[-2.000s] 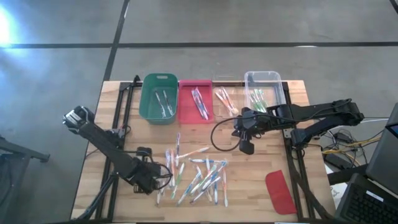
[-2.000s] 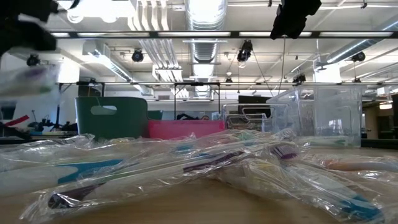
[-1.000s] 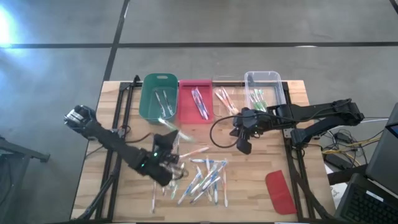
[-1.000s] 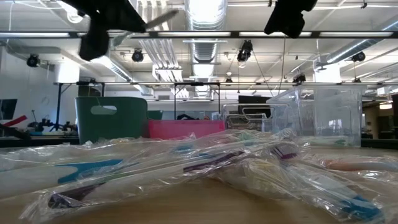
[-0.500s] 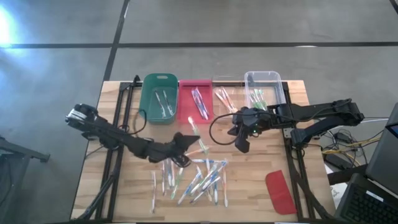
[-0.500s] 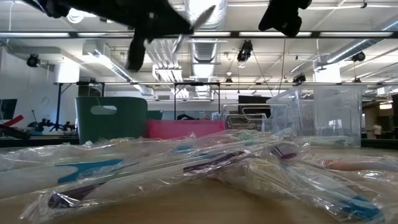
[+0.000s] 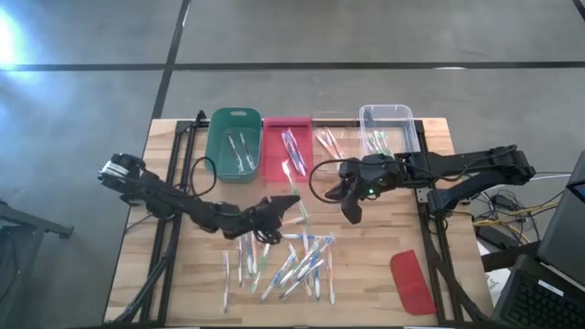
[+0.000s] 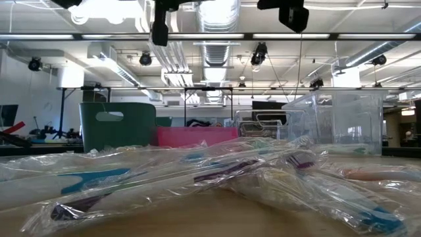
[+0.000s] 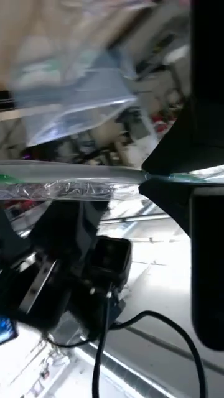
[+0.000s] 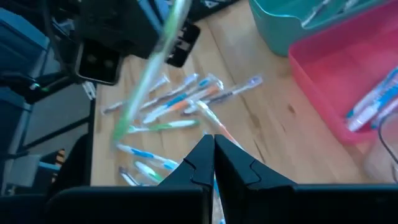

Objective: Pick & Place Toothbrushes
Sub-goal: Put the green toothbrush into the white bin

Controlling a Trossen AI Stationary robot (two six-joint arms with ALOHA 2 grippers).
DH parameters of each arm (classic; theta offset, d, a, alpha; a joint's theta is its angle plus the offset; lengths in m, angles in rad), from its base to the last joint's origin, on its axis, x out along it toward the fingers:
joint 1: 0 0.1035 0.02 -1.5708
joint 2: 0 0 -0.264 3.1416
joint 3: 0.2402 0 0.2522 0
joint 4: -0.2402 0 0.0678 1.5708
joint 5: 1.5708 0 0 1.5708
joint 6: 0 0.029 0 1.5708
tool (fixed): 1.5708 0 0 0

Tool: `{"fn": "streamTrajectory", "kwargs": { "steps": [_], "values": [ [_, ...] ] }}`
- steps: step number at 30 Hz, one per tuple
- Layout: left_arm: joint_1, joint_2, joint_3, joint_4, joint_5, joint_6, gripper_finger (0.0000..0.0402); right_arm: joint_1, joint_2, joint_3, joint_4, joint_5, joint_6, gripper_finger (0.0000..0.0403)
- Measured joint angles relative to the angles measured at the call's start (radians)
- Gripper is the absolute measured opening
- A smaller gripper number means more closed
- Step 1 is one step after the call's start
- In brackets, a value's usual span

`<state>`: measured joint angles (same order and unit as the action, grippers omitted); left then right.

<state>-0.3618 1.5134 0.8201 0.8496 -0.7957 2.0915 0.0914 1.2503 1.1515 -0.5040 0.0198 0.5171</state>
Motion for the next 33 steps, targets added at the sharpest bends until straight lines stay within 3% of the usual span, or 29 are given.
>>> {"fn": "streamTrajectory", "kwargs": {
  "steps": [5, 9, 22, 33],
  "values": [
    [0.006, 0.036, 0.046, 0.003, -0.035, 0.084, 0.0019, 0.0, 0.0, 0.0, 0.063, -0.023, 0.0, 0.0019],
    [0.011, 0.059, 0.083, 0.001, -0.122, 0.142, 0.0019, 0.003, 0.0, 0.0, 0.093, -0.065, 0.002, 0.0045],
    [0.018, 0.06, 0.13, -0.003, -0.097, 0.16, 0.0019, 0.002, 0.055, 0.0, 0.151, -0.11, 0.003, 0.0152],
    [0.022, 0.06, 0.128, -0.03, -0.095, 0.159, 0.0019, 0.002, 0.12, 0.003, 0.255, -0.204, 0.003, 0.0204]
  ]
}}
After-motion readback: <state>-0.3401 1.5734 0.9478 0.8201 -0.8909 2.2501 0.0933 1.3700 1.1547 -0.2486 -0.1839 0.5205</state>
